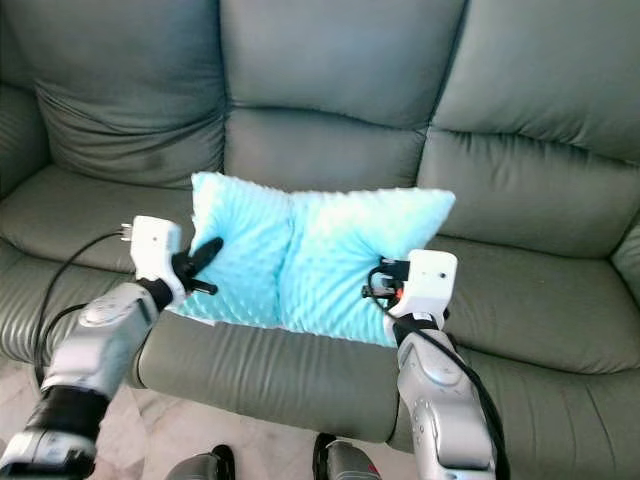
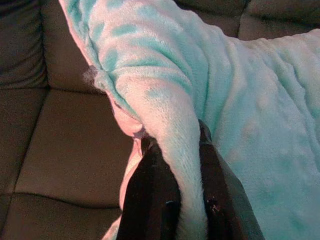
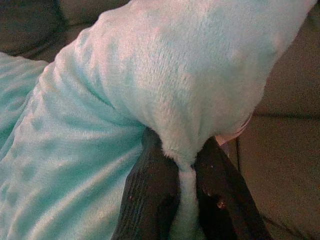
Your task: Move the pillow to the sofa
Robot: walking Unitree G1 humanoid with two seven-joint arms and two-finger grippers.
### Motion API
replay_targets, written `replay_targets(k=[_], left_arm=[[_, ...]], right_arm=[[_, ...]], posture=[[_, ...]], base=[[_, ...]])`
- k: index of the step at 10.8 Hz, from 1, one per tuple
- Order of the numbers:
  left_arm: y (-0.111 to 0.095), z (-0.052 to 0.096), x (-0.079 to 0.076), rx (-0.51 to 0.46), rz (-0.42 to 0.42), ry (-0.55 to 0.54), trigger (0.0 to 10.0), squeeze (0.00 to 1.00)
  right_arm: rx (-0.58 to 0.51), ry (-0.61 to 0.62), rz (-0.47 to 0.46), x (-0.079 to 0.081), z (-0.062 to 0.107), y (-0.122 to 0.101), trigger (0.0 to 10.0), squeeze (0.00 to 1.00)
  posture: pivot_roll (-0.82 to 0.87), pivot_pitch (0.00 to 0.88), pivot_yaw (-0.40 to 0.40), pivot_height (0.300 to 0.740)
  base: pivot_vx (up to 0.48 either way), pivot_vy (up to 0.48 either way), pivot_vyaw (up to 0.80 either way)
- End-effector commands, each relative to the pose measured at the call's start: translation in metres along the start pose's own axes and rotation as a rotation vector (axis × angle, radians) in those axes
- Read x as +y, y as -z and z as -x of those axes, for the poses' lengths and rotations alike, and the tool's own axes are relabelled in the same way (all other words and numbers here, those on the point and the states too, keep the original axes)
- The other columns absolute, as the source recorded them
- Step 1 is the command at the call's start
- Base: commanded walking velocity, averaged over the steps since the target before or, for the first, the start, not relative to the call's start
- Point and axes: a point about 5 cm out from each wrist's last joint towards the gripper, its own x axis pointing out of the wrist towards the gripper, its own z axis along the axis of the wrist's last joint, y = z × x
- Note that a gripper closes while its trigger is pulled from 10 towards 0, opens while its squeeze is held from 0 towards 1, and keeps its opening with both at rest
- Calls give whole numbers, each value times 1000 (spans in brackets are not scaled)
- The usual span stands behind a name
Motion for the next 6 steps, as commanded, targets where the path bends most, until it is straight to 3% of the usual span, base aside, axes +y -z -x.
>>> replay_targets(k=[1, 3, 6], left_arm=[[5, -2, 3, 20, -52, -12, 10000, 0], [9, -8, 11, 46, -120, -42, 10000, 0], [17, -12, 23, 88, -122, -93, 10000, 0]], right_arm=[[18, 32, -50, -6, -3, 3, 10000, 0], [70, 72, -96, -14, -3, 16, 10000, 0], [126, 138, -117, -26, 0, 32, 10000, 0]], posture=[[-115, 216, -31, 740], [-115, 239, -21, 740], [-128, 295, -10, 740]], base=[[0, 0, 0], [0, 0, 0], [0, 0, 0]])
